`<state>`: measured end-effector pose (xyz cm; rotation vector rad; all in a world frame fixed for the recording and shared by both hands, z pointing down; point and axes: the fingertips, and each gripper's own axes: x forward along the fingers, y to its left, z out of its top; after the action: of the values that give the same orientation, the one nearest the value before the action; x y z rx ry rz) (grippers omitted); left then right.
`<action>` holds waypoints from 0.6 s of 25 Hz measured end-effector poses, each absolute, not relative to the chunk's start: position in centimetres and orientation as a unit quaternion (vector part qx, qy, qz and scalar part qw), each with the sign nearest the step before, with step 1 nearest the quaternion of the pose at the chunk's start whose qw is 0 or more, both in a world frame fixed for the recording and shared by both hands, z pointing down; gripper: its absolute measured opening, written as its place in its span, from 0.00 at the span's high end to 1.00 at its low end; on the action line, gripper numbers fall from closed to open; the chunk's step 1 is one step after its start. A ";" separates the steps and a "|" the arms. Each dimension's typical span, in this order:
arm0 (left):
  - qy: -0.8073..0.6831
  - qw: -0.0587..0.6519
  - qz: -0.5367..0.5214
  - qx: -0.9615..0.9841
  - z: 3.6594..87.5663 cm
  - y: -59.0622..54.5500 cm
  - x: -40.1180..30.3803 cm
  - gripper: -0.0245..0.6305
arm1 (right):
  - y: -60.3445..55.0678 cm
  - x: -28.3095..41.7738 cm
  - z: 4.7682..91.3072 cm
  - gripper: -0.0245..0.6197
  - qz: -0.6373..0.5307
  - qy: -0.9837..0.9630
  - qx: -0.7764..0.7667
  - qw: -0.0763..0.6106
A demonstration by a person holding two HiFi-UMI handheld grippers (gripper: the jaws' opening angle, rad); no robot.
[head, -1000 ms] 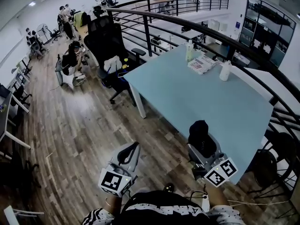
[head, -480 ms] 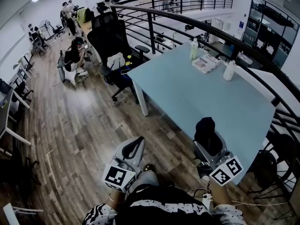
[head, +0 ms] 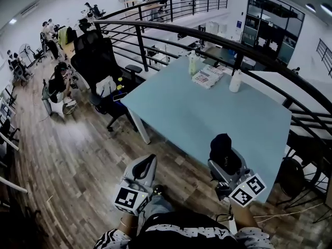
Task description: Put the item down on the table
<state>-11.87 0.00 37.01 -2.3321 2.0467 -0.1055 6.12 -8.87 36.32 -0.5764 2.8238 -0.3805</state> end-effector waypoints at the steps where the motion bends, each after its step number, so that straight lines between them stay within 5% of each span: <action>1: 0.652 0.020 -0.035 -0.757 37.0 -0.8 -12.3 0.96 | -9.4 5.8 36.4 0.41 -0.132 0.963 -0.206 0.117; 15: 0.605 0.015 -0.030 -0.795 37.8 -8.8 -20.2 0.96 | -15.2 -1.2 36.8 0.41 -0.116 0.948 -0.274 0.112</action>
<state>-20.16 -8.79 37.83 -2.4747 1.8831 -0.0927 -1.23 -15.24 36.84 -0.8046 2.7836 -0.3406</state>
